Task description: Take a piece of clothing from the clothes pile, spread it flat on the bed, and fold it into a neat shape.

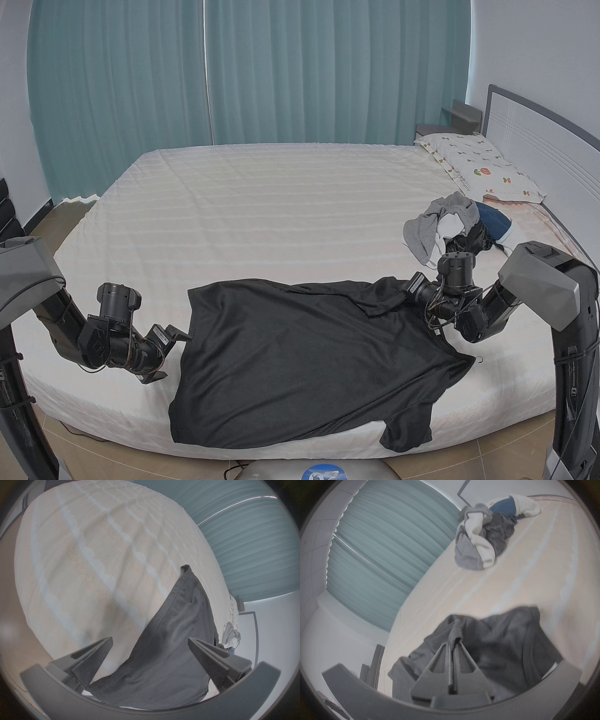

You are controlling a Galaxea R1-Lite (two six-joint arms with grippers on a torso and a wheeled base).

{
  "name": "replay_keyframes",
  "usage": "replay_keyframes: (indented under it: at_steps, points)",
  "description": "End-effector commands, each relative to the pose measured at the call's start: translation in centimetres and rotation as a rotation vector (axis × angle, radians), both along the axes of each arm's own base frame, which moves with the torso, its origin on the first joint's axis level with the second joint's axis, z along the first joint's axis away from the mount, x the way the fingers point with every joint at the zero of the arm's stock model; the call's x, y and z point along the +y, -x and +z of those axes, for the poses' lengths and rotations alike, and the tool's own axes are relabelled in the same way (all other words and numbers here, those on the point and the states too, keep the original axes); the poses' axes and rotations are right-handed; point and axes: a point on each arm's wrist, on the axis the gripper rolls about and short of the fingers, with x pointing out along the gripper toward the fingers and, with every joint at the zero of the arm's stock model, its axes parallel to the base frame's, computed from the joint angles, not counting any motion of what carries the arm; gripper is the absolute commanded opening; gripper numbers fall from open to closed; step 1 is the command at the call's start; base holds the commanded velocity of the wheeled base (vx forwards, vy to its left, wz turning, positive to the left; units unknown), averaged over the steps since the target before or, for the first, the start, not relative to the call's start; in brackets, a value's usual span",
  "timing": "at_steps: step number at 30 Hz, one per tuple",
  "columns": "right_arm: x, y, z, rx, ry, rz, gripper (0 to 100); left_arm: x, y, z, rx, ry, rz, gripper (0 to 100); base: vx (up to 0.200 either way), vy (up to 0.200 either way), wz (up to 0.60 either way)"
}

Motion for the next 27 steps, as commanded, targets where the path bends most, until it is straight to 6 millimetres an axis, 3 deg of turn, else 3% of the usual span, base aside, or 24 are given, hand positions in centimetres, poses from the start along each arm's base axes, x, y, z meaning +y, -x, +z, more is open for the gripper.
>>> replay_keyframes:
  at_steps: [1,12,16,18,20,23,27]
  points:
    - [-1.7,-2.3,1.0,-0.080,0.003,-0.050,0,0.0,0.0,-0.1,0.003,0.000,-0.002,100,0.000,0.000,0.00]
    - [-0.4,-7.0,4.4,-0.271,-0.002,-0.047,0,0.0,0.1,-0.1,0.006,0.000,0.001,100,0.000,0.000,0.00]
    - [0.2,-9.6,8.1,-0.358,0.027,-0.080,0,0.0,0.0,-0.2,0.007,-0.023,0.020,100,0.000,0.000,0.00]
    - [0.3,-9.7,7.0,-0.285,0.065,-0.073,0,0.0,0.0,-0.3,0.010,-0.024,0.021,100,0.000,0.000,0.00]
    - [0.6,-9.6,7.1,-0.295,0.078,-0.040,0,0.0,0.0,-0.3,0.010,-0.024,0.021,100,0.000,0.000,0.00]
    - [1.6,-9.7,5.4,-0.285,0.106,-0.015,0,0.0,0.0,-0.3,0.010,-0.023,0.022,100,0.000,0.000,0.00]
    - [1.5,-9.9,4.0,-0.271,0.160,-0.010,0,0.0,0.1,-0.3,0.012,-0.025,0.023,100,0.000,0.000,0.00]
